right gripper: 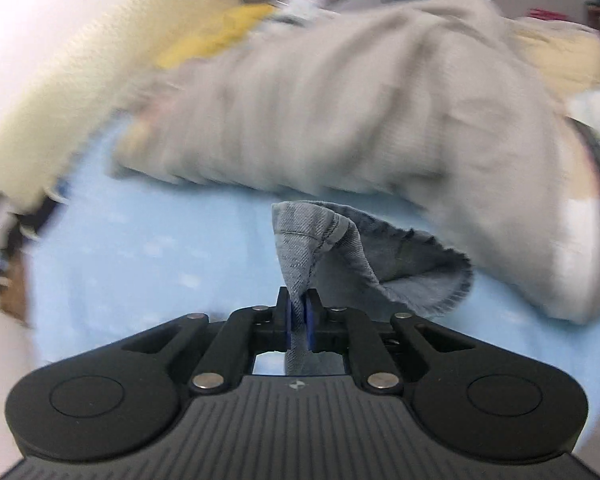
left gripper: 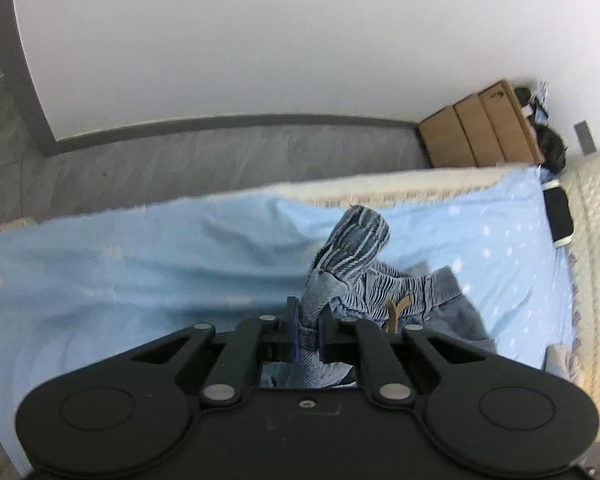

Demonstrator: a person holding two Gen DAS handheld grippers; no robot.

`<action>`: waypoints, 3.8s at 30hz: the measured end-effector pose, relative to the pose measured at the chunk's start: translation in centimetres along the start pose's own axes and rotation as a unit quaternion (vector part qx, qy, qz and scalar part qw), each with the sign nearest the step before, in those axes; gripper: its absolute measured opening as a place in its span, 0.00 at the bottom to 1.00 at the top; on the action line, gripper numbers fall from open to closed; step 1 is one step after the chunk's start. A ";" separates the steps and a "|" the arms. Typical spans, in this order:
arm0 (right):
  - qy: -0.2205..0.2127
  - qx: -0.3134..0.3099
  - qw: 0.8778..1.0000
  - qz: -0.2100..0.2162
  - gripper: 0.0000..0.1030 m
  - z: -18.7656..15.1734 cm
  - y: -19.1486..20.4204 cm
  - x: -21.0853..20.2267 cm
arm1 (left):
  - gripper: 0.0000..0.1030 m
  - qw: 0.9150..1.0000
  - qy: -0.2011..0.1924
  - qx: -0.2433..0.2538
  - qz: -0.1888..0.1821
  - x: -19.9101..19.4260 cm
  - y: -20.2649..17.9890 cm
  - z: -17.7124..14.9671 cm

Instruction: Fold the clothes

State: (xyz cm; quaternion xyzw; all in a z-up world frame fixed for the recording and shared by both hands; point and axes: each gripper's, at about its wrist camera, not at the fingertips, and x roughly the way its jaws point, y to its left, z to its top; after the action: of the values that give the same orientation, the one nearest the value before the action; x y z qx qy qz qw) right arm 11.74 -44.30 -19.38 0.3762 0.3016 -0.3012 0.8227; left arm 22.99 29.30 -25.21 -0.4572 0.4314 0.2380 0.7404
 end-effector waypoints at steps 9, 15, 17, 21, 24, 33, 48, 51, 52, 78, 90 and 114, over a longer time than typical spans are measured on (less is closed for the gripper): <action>-0.049 0.026 0.992 0.115 0.06 3.8 2.4 -5.2 | 0.07 0.999 -0.023 -0.041 0.007 -2.0 4.9 2.6; 0.004 0.050 0.999 0.002 0.06 -0.9 -7.0 -5.0 | 0.07 0.998 -0.018 -0.055 0.030 -1.9 7.4 2.4; 0.040 0.062 0.996 -0.056 0.06 -3.6 -11.0 -4.1 | 0.07 0.998 -0.014 -0.048 0.040 -1.6 7.6 2.1; 0.095 0.056 0.982 -0.154 0.06 -8.4 -16.2 -2.4 | 0.07 0.998 -0.007 -0.038 0.056 -1.1 7.9 1.8; 0.121 0.053 0.972 -0.197 0.06 -10.5 -18.1 -1.7 | 0.08 0.997 -0.009 -0.036 0.064 -1.0 7.9 1.6; 0.145 0.044 0.962 -0.226 0.33 -11.5 -18.9 -1.7 | 0.22 0.996 -0.001 -0.038 0.079 -1.8 6.9 1.2; 0.118 -0.113 0.983 -0.083 0.56 -8.8 -10.9 4.7 | 0.50 0.993 -0.004 0.020 0.114 -7.3 5.1 -3.8; 0.175 -0.148 0.973 0.003 0.56 -10.6 -7.0 9.7 | 0.54 0.991 -0.011 0.056 0.118 -8.3 3.2 -6.3; 0.193 -0.158 0.968 0.027 0.56 -11.2 -5.9 11.2 | 0.55 0.990 -0.014 0.069 0.119 -8.7 2.5 -7.2; 0.290 -0.153 0.933 0.148 0.18 -15.2 1.6 21.0 | 0.57 0.967 -0.026 0.219 0.125 -13.7 -6.3 -21.2; 0.169 -0.134 0.952 0.216 0.18 -0.8 -2.7 11.3 | 0.57 0.957 -0.013 0.274 0.095 -12.2 -10.2 -23.1; 0.233 -0.397 0.888 -0.011 0.17 -3.8 -17.2 13.2 | 0.57 0.956 0.009 0.280 0.086 -11.1 -11.0 -24.4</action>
State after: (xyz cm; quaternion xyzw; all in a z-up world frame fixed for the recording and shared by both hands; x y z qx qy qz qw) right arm 6.66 -54.02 -38.53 0.0741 0.5833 -0.0693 0.8059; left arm 15.26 3.05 -15.64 -0.1950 0.5255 0.1665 0.8112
